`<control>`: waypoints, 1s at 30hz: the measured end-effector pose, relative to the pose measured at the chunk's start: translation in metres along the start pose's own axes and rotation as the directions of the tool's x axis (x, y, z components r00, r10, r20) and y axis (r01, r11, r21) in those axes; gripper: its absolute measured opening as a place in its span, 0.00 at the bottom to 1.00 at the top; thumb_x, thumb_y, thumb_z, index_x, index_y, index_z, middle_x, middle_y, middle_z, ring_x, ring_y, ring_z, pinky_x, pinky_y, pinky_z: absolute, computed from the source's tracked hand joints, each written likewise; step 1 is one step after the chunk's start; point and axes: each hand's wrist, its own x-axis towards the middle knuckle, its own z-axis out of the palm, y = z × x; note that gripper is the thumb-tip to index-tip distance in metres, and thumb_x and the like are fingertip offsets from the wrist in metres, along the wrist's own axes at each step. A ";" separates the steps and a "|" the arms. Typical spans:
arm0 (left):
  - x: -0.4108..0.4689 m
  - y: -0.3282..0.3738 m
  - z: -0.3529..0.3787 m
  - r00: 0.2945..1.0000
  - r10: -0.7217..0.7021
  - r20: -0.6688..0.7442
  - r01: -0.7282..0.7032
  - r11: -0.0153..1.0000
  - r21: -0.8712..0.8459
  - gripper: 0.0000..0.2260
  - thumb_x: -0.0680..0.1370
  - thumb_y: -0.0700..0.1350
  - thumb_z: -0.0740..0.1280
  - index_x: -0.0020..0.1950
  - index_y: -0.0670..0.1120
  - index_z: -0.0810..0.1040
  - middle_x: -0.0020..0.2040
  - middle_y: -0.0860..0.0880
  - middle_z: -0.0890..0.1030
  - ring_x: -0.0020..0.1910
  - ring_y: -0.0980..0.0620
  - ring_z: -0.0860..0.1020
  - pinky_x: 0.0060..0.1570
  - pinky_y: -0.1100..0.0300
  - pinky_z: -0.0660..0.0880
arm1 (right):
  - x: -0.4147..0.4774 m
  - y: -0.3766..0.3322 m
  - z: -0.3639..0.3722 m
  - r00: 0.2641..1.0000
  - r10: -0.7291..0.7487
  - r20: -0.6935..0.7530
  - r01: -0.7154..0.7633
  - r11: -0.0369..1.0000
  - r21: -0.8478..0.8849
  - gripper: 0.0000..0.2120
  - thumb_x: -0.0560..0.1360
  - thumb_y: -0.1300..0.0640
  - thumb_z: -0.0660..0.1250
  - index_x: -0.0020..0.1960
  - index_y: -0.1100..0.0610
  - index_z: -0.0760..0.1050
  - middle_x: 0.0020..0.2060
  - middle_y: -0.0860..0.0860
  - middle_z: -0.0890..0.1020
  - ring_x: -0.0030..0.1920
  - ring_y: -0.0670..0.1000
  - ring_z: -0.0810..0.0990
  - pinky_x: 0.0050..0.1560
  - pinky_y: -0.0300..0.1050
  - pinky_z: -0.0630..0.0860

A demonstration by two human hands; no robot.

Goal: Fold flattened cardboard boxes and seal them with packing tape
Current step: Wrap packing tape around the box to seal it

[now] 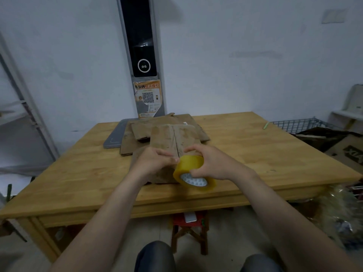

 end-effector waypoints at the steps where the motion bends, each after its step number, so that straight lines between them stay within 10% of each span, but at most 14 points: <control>1: -0.002 -0.002 0.000 0.998 -0.019 0.052 0.020 1.000 -0.019 0.10 0.70 0.51 0.81 0.47 0.50 0.88 0.44 0.55 0.87 0.53 0.57 0.80 0.52 0.57 0.74 | -0.001 0.001 -0.001 1.000 -0.020 0.018 0.020 1.000 -0.022 0.34 0.67 0.47 0.76 0.70 0.42 0.69 0.61 0.43 0.76 0.57 0.45 0.76 0.53 0.45 0.78; 7: -0.006 -0.008 0.002 0.997 -0.020 0.080 0.027 0.995 -0.092 0.07 0.74 0.44 0.78 0.47 0.41 0.88 0.36 0.54 0.86 0.31 0.65 0.78 0.35 0.66 0.72 | 0.002 0.007 -0.007 0.976 -0.128 0.178 0.161 0.969 -0.186 0.23 0.70 0.46 0.75 0.62 0.38 0.73 0.58 0.41 0.78 0.57 0.44 0.74 0.57 0.50 0.76; 17: 0.011 0.002 -0.007 0.992 0.088 -0.093 -0.094 0.993 -0.065 0.05 0.74 0.47 0.78 0.39 0.50 0.88 0.42 0.54 0.87 0.52 0.53 0.83 0.57 0.53 0.78 | 0.013 0.020 -0.018 0.979 -0.162 0.126 0.180 0.972 -0.153 0.28 0.71 0.53 0.75 0.68 0.38 0.72 0.60 0.42 0.76 0.56 0.43 0.73 0.56 0.43 0.74; 24: 0.015 0.004 -0.030 0.968 0.110 -0.227 -0.139 0.983 -0.117 0.04 0.77 0.44 0.75 0.42 0.47 0.87 0.38 0.54 0.86 0.34 0.67 0.80 0.39 0.66 0.72 | 0.003 0.049 -0.035 0.983 -0.112 0.145 0.138 0.974 -0.181 0.26 0.76 0.49 0.73 0.66 0.27 0.70 0.56 0.34 0.74 0.55 0.42 0.73 0.49 0.33 0.69; 30: 0.018 -0.026 -0.061 0.926 0.022 -0.378 -0.098 0.978 -0.185 0.04 0.77 0.46 0.76 0.47 0.46 0.86 0.45 0.52 0.87 0.48 0.57 0.82 0.41 0.61 0.73 | -0.014 0.085 -0.051 0.993 -0.071 0.090 0.093 0.955 -0.281 0.24 0.76 0.46 0.73 0.66 0.28 0.69 0.52 0.41 0.72 0.52 0.39 0.70 0.48 0.36 0.65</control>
